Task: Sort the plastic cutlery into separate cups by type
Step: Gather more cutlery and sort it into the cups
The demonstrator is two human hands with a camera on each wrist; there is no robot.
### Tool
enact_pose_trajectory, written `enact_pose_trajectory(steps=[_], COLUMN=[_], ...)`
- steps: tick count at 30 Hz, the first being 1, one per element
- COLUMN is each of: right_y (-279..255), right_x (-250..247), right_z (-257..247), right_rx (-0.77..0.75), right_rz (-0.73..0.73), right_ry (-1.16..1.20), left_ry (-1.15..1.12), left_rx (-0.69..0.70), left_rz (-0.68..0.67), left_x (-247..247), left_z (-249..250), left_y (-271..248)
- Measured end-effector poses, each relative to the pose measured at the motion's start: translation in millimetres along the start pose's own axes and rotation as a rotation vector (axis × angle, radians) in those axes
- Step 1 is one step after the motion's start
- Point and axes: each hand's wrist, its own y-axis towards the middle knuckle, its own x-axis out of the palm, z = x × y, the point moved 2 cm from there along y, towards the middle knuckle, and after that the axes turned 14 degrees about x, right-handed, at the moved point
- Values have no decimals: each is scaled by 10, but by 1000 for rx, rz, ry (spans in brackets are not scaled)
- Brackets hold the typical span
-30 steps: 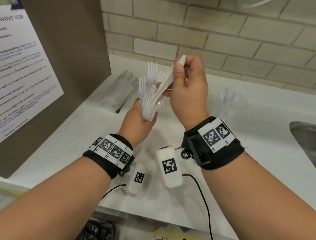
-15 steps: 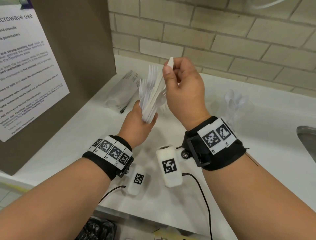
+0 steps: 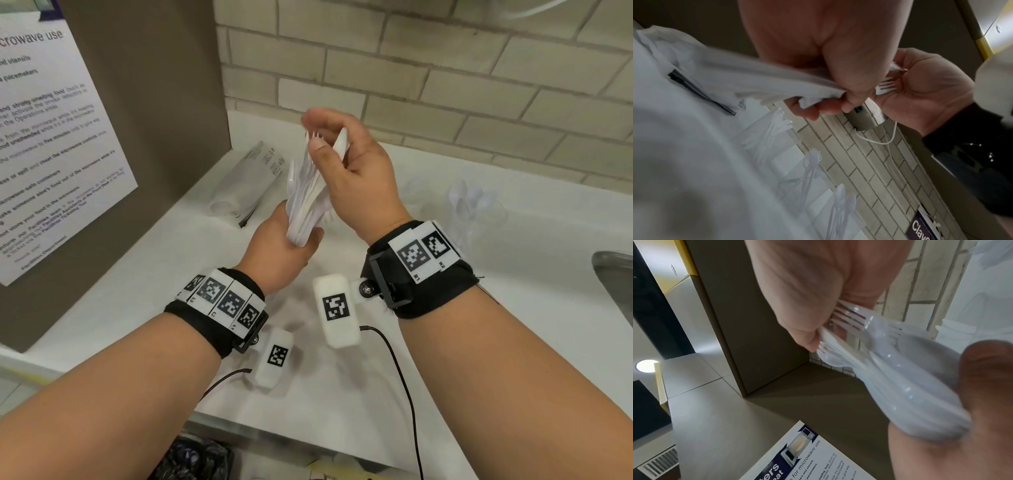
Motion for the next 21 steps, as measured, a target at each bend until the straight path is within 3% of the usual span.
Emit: enact_pose_trajectory(steps=[5, 12, 21], right_y=[27, 64, 14], right_x=[21, -17, -91], right_z=[90, 12, -172], right_rx=[101, 152, 110], right_rz=[-149, -108, -69], right_ry=[-70, 102, 215], left_ry=[-19, 62, 20], left_rx=[16, 53, 67], left_rz=[-22, -30, 25], left_x=[12, 46, 21], left_z=[15, 2, 74], left_y=[39, 95, 70])
